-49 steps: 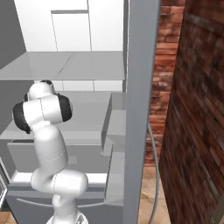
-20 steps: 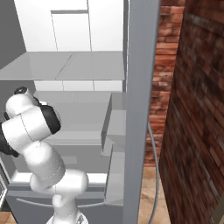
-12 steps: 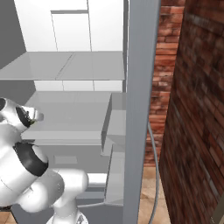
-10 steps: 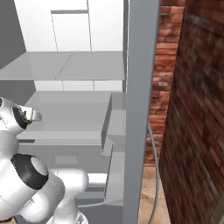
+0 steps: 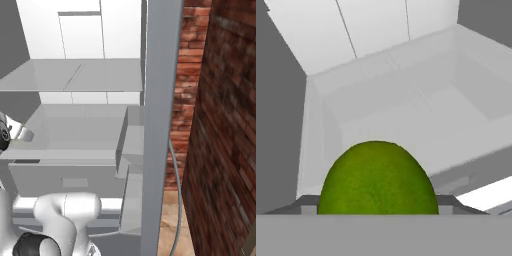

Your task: Place one lime and one fish in each tupperware on the nearby counter, to pack two identical lunches.

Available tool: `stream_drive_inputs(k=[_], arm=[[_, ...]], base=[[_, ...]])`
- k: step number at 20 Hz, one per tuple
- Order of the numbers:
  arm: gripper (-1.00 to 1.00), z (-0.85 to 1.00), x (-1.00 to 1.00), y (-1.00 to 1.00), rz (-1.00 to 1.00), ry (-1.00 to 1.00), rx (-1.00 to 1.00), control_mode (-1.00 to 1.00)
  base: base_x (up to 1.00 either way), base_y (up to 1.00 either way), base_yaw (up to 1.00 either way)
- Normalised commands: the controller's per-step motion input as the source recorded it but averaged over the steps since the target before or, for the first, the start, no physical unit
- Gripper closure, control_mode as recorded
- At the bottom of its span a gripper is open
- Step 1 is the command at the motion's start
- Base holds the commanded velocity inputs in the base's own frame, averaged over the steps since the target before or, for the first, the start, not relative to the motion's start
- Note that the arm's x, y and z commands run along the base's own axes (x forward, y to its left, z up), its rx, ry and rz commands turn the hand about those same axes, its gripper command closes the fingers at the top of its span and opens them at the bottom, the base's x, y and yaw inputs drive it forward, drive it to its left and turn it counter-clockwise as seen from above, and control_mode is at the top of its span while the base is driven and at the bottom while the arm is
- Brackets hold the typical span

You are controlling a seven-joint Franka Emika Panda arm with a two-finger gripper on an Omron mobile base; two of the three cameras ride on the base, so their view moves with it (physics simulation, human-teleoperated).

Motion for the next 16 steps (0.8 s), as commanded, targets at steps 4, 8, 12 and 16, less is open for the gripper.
stream_drive_inputs(k=[4, 8, 12, 16], arm=[[1.00, 0.37, -0.75, -0.18, -0.17, 0.03, 0.18, 1.00], [1.00, 0.00, 0.00, 0.00, 0.00, 0.00, 0.00, 1.00], [1.00, 0.00, 0.00, 0.00, 0.00, 0.00, 0.00, 1.00], [1.00, 0.00, 0.00, 0.00, 0.00, 0.00, 0.00, 1.00]], base=[[-0.25, -0.04, -0.06], [-1.00, -0.13, -0.27], [-1.00, -0.24, -0.30], [-1.00, -0.21, -0.32]])
